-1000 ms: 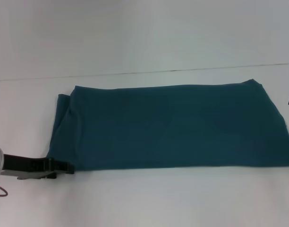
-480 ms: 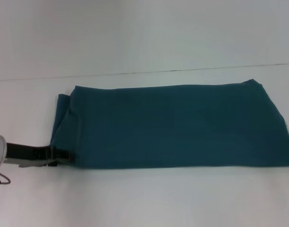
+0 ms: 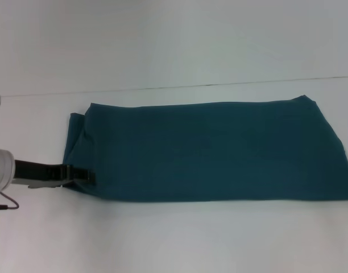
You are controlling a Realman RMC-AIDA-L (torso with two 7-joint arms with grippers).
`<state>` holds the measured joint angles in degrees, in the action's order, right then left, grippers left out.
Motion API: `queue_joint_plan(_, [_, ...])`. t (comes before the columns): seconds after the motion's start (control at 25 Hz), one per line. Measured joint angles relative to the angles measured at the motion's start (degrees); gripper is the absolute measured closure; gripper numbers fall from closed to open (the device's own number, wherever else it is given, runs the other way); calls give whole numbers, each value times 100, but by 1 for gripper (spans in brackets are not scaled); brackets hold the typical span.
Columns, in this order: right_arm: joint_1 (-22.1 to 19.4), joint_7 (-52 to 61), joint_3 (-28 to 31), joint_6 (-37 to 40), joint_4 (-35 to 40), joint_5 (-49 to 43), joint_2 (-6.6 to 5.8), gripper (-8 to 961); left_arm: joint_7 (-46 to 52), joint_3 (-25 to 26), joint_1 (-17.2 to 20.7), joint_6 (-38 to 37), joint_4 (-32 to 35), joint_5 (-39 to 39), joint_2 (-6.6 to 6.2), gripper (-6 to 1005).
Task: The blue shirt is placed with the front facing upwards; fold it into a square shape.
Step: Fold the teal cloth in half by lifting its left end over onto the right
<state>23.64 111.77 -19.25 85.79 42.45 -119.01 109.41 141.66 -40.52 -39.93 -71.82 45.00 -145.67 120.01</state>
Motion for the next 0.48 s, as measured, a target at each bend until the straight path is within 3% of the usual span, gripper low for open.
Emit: queue_joint_plan(0.48, [41, 3, 1, -59, 0, -11, 0, 28, 72, 30, 154, -286, 131, -405, -37, 369])
